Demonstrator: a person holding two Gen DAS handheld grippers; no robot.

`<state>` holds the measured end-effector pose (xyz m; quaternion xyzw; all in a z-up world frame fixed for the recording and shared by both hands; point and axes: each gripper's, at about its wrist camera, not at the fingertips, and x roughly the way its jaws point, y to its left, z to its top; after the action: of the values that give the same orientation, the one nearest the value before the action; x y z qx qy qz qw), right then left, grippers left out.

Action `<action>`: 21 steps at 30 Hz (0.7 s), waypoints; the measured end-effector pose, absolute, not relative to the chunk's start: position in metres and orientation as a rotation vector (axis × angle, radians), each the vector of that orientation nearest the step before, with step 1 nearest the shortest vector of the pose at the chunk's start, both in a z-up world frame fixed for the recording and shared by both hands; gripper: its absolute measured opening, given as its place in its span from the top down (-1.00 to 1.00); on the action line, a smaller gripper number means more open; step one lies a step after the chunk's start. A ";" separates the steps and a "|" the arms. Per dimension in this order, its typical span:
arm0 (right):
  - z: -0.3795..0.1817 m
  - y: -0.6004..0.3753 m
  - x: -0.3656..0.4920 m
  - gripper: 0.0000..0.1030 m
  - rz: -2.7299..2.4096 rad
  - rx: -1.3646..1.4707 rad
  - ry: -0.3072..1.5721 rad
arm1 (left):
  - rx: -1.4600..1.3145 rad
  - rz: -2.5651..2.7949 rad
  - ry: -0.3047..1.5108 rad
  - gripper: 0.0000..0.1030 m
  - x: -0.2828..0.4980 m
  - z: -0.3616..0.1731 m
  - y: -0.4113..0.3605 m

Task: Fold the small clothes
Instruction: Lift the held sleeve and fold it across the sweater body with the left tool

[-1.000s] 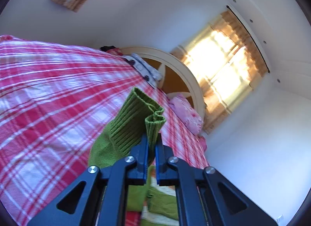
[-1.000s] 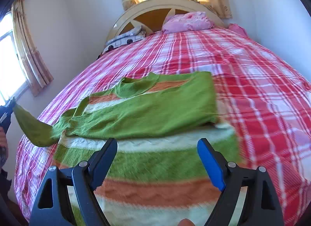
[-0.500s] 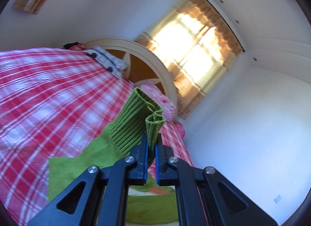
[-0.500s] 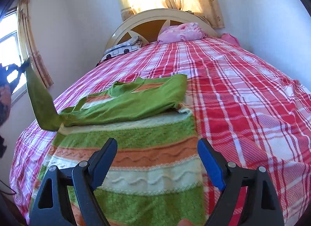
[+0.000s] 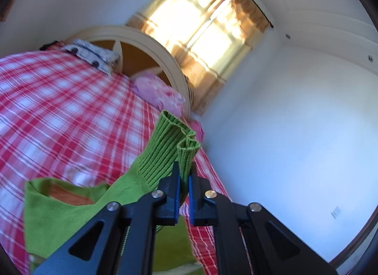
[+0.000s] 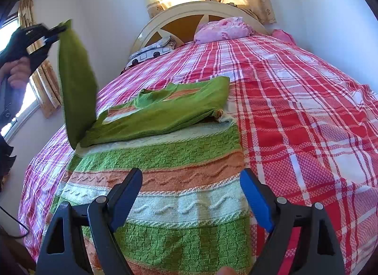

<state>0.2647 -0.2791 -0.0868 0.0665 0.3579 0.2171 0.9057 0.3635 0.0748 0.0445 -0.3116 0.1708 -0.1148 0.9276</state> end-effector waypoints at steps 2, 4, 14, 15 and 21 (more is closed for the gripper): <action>-0.088 -0.280 0.265 -0.65 0.451 0.144 0.742 | -0.626 -0.252 0.384 0.90 0.375 0.032 0.054; -0.091 -0.281 0.267 -0.65 0.454 0.157 0.756 | -0.603 -0.252 0.411 0.90 0.382 0.021 0.036; -0.100 -0.287 0.276 -0.65 0.450 0.198 0.806 | -0.418 -0.237 0.596 0.89 0.412 -0.055 -0.040; -0.101 -0.286 0.277 -0.65 0.448 0.199 0.812 | -0.400 -0.248 0.604 0.89 0.412 -0.058 -0.045; -0.104 -0.286 0.278 -0.67 0.444 0.201 0.823 | -0.336 -0.318 0.626 0.61 0.406 -0.052 -0.063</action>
<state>0.2779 -0.2865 -0.1036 0.0969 0.3958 0.2135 0.8879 0.4060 -0.0626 -0.0520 -0.1640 0.3053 -0.1552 0.9251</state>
